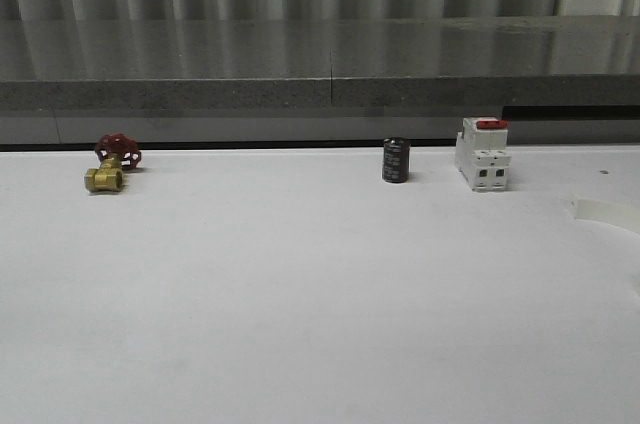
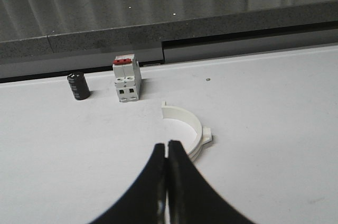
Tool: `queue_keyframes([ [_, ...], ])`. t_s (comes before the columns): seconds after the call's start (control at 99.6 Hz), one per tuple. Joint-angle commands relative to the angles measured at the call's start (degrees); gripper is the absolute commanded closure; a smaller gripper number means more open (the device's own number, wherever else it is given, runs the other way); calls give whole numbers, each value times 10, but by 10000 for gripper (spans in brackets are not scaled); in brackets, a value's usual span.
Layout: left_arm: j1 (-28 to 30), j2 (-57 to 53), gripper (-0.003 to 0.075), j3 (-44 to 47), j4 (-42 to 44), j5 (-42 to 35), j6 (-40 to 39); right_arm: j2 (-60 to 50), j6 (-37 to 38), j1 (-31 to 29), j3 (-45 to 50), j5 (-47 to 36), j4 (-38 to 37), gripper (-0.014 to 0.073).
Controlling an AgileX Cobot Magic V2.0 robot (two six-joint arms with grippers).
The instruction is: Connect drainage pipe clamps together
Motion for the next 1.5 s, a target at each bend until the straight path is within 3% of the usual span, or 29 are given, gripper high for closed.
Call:
queue_keyframes([
  [0.0,2,-18,740,20,0,-48,-6,-12,-2,-3,-10,-48,-4,662],
  [0.522,2,-18,740,12,0,-49,-6,-12,-2,-3,-10,-48,-4,662],
  [0.713,2,10,740,-52,-13,24,-6,-12,-2,-3,-10,-48,-4,662],
  [0.864,2,75,740,-119,-35,28,-6,-12,-2,-2,-10,-48,-4,662],
  [1.245,2,286,740,-334,-42,283,-6,-12,-2,-2,-10,-48,-4,662],
  [1.486,2,353,740,-364,-75,320,-6,-12,-2,-2,-10,-48,-4,662],
])
